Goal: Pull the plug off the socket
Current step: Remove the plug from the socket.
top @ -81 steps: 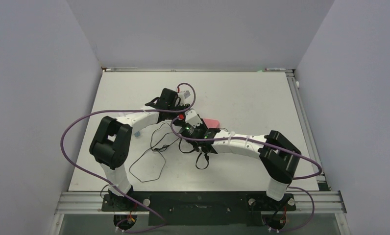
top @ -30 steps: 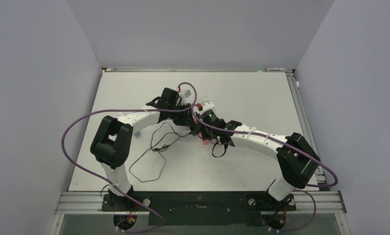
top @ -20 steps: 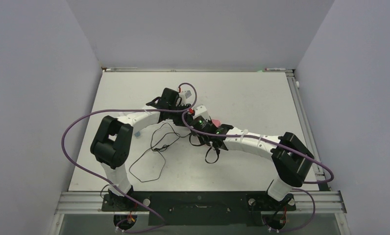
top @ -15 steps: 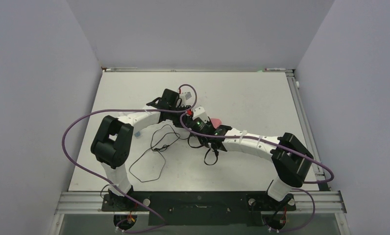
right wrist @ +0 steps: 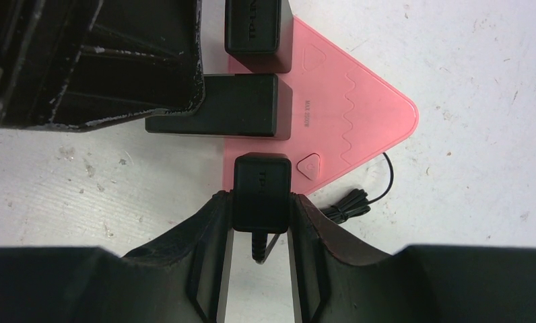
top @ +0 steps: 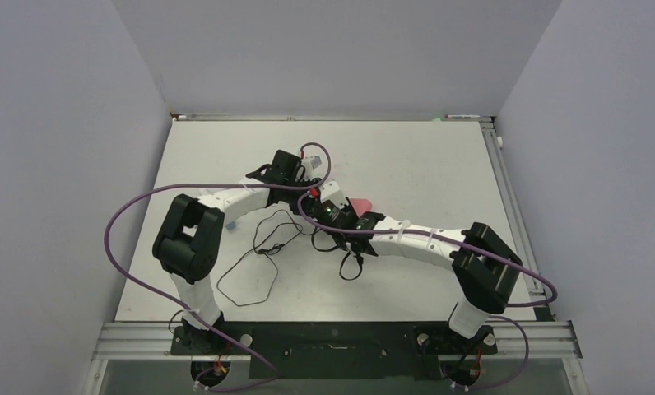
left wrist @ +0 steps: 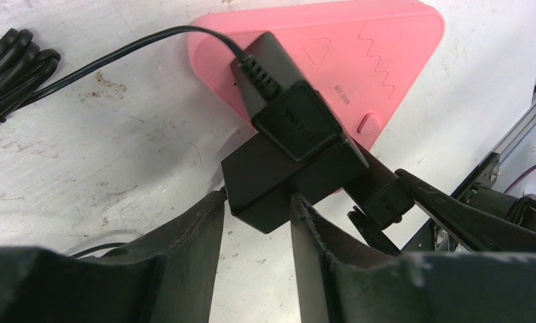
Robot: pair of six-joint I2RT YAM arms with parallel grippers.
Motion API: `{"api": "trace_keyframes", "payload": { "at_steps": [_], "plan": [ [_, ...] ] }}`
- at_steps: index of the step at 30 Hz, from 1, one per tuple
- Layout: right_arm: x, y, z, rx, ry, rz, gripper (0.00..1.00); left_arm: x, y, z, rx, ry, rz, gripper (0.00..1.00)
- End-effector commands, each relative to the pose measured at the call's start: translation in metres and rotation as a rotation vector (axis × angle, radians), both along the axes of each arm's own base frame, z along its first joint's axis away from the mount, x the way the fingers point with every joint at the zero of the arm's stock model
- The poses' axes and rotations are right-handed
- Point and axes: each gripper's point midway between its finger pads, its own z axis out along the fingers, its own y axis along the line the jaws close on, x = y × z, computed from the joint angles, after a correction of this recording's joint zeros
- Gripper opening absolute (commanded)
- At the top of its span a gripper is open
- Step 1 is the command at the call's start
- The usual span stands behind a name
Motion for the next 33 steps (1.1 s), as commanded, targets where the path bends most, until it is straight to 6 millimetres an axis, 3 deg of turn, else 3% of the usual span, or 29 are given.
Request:
{"api": "trace_keyframes", "payload": {
  "at_steps": [1,5,8,13,19,22,28,33],
  "plan": [
    [0.009,0.038,0.036,0.225,-0.042,0.037,0.05,-0.010,0.004,-0.004,0.035,-0.018,-0.031,0.43],
    [0.012,0.034,0.036,0.299,-0.001,0.043,0.05,0.002,0.009,0.027,-0.029,-0.106,-0.013,0.63],
    [0.015,0.030,0.038,0.352,0.023,0.056,0.05,0.010,0.018,0.048,-0.064,-0.170,0.011,0.71],
    [0.019,0.020,0.038,0.413,0.062,0.080,0.05,0.014,0.029,0.071,-0.075,-0.261,0.012,0.74],
    [0.021,0.015,0.041,0.501,0.128,0.132,0.05,-0.001,0.035,0.095,-0.089,-0.388,-0.060,0.77],
    [0.023,0.011,0.042,0.549,0.155,0.146,0.05,-0.010,0.028,0.107,-0.124,-0.465,-0.115,0.77],
    [0.022,0.007,0.046,0.619,0.195,0.176,0.05,-0.025,0.011,0.088,-0.040,-0.506,-0.219,0.77],
    [0.019,0.009,0.046,0.633,0.216,0.200,0.05,-0.022,0.009,0.076,0.006,-0.497,-0.211,0.79]
  ]
}}
